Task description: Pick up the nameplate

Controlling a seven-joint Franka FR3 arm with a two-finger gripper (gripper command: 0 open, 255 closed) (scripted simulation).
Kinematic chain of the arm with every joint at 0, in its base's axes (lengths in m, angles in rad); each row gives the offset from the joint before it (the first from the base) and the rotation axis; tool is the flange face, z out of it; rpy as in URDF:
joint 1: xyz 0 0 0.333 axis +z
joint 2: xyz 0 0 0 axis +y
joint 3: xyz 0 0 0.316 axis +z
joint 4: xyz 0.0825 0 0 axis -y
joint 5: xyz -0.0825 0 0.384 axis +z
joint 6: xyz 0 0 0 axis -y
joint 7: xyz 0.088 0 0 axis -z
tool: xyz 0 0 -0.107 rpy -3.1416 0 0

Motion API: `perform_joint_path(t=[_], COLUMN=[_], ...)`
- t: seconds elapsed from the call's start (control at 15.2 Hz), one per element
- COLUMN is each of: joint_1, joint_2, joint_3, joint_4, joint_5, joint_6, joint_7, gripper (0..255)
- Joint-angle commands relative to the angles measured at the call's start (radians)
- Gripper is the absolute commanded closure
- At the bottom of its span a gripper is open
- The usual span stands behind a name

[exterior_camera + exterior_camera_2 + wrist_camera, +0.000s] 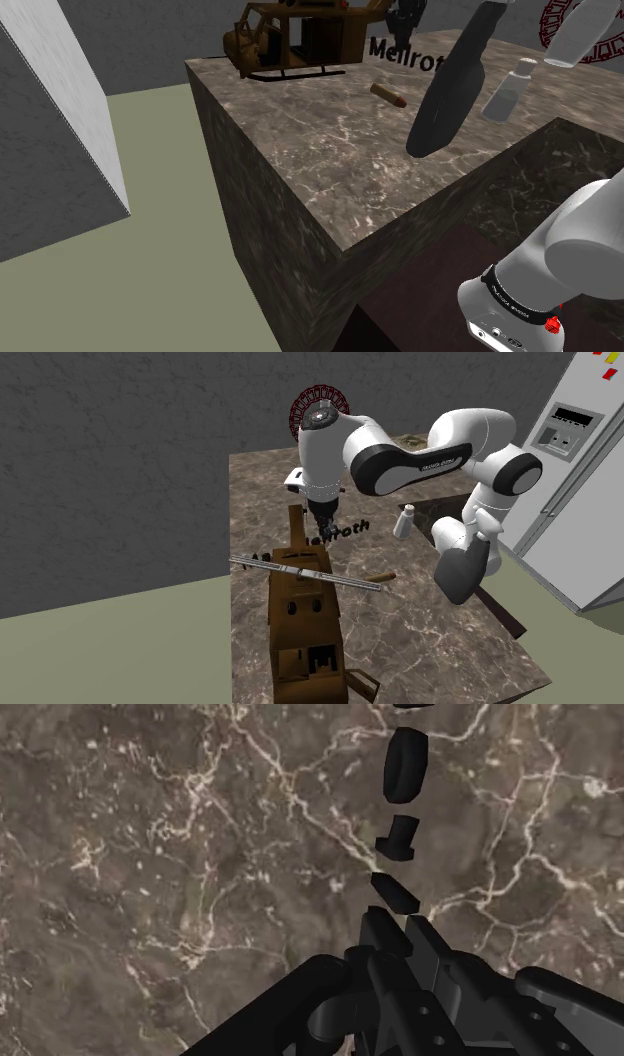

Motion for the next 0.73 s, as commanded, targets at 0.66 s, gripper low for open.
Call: perform_joint_path(t=[0.66], joint_1=[0.001], joint_2=[0.057], joint_3=[0.001], joint_4=[0.21], joint_5=[-0.002], joint_6=[-0.152], joint_7=[-0.022], gripper=[255])
